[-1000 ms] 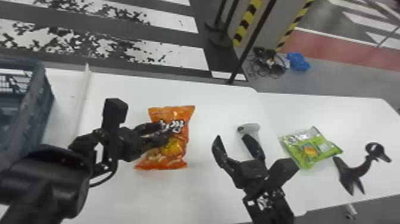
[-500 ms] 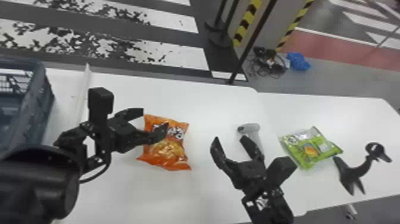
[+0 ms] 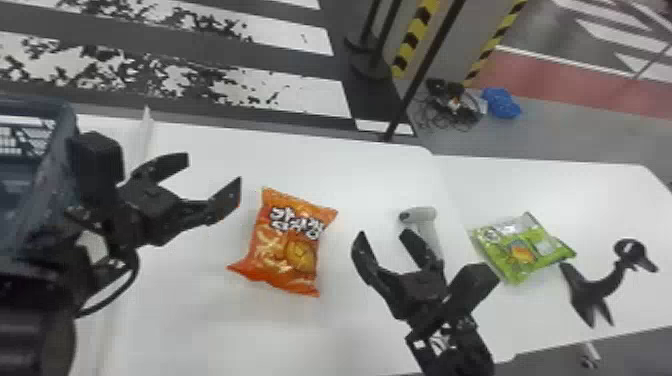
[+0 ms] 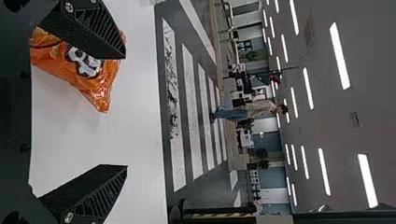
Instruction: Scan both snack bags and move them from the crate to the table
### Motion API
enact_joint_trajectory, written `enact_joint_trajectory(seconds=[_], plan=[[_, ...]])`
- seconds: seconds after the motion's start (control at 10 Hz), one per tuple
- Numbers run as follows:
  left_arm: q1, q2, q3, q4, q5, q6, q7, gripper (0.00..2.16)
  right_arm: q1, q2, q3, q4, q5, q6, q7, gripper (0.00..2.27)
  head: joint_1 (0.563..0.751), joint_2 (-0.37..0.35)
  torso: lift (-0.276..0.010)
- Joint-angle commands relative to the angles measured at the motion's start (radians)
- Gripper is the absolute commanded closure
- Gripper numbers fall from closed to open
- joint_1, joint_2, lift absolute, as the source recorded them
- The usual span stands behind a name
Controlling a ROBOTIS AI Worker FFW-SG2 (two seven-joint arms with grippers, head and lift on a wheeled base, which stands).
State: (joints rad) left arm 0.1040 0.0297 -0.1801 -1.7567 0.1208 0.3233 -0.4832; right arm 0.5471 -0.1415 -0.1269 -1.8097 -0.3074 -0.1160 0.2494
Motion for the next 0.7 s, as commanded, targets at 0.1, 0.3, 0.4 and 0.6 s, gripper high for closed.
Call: enact_joint_trajectory(seconds=[0.1,0.3,0.4,0.6], plan=[[0.117,0.03,0.179,-0.138,0.039,-0.026,0.063,0.07,0.001,-0.001,-0.011,-0.03,-0.098,0.128,0.056,0.11,0.695,-0.271,-0.088],[0.189,0.032,0.275,-0.208,0.059,-0.057,0.109,0.07,-0.009,-0.001,-0.03,-0.062,-0.148,0.306,0.133,0.11,0.695,-0.143,-0.088],[0.218,0.032,0.303,-0.233,0.059,-0.075,0.129,0.07,-0.012,0.0,-0.03,-0.071,-0.148,0.345,0.148,0.11,0.695,-0.086,-0.088],[0.258,0.032,0.344,-0.259,0.059,-0.091,0.13,0.08,-0.045,-0.001,-0.03,-0.071,-0.15,0.465,0.176,0.11,0.695,-0.027,-0.088]])
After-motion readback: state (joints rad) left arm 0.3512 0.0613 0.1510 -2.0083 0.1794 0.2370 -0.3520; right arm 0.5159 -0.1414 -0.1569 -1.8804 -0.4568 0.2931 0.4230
